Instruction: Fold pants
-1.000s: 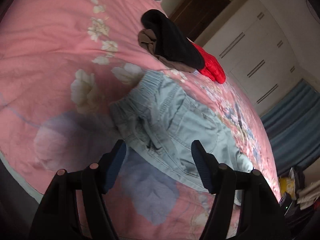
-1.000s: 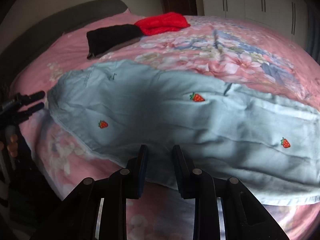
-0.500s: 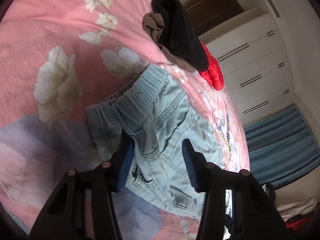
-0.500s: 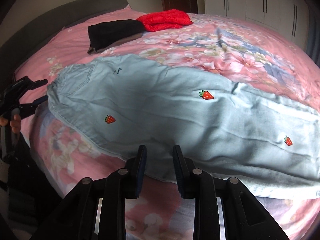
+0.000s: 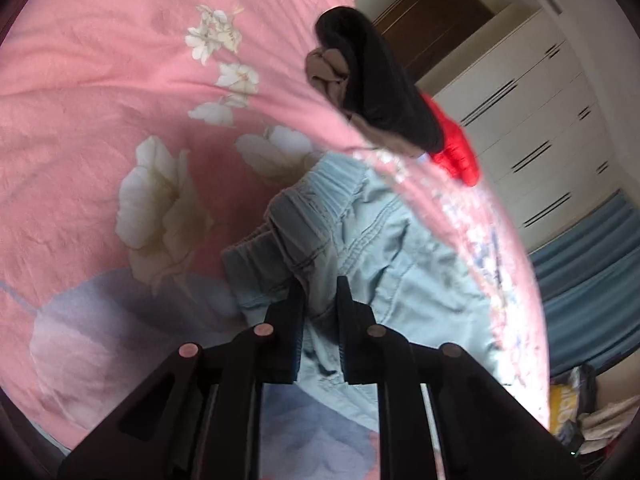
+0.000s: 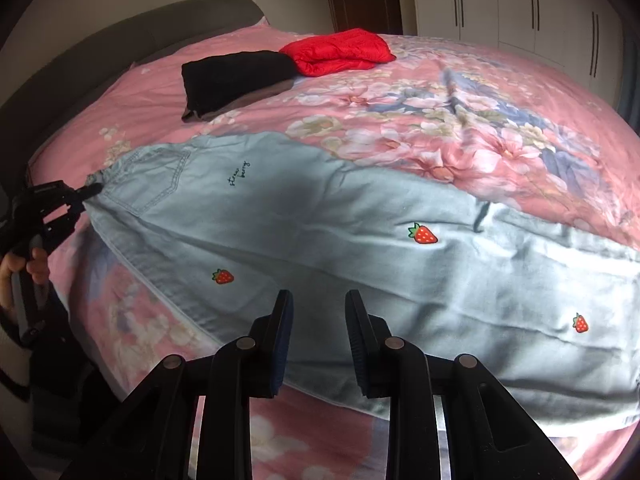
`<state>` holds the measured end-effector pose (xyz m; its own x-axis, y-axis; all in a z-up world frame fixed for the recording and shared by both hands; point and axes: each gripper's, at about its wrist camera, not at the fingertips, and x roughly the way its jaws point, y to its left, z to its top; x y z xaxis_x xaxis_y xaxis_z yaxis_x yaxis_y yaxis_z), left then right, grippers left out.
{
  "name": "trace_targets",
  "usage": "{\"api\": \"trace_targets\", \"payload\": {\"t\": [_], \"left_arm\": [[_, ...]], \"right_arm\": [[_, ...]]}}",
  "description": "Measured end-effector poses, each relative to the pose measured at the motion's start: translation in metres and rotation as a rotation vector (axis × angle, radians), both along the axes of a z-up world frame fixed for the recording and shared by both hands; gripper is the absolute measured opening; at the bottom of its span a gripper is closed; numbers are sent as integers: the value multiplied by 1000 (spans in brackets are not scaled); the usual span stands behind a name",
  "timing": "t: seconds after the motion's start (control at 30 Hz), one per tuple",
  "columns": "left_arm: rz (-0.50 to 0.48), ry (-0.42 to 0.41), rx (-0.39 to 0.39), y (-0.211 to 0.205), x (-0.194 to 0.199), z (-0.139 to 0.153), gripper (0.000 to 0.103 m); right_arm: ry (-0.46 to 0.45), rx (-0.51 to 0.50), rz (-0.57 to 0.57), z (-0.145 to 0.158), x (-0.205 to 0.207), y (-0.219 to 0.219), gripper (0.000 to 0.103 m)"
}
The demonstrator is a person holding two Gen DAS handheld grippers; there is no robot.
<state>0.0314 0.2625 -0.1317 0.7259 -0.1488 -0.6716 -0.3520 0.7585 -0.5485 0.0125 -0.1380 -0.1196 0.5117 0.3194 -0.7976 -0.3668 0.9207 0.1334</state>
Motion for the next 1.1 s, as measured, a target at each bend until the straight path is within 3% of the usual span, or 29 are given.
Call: {"api": "trace_targets", "payload": {"t": [0.07,0.17,0.23,0.3,0.4,0.5,0.77,0.87,0.9,0.97,1.03,1.1], "left_arm": [[2,-1,-7,-1,-4,-3,16],[-6,-7,33,-6,-13,9,34],[22,-7,125,-11,-22,21,80],[52,-48,179,-15,-36,34,81],[22,-85,180,-26,-45,47,81],[-63,-113,191,-53,-37,56,81],[-316,-93,194,-139,-2,55,82],[-421,-76,184,-174,7,49,82],[-454,-74,180,-186,9,47,83],[-508,-66,176,-208,15,43,83],[-552,-56,173,-228,19,37,83],[-588,-42,168,-246,25,32,83]], "right_arm": [[46,-46,20,-19,0,6,28],[18,-37,19,-17,-7,4,28],[29,11,17,-9,-12,-7,28],[22,33,-19,-3,-16,-26,29],[5,52,-156,-1,-19,-70,29],[19,169,-303,-5,-21,-124,29],[-47,166,-731,-4,-57,-253,28],[-83,339,-846,3,-84,-294,23],[-100,322,-883,8,-92,-297,25],[-128,327,-891,17,-107,-297,26],[-95,468,-848,12,-115,-296,26],[-42,536,-834,1,-113,-287,27]]}}
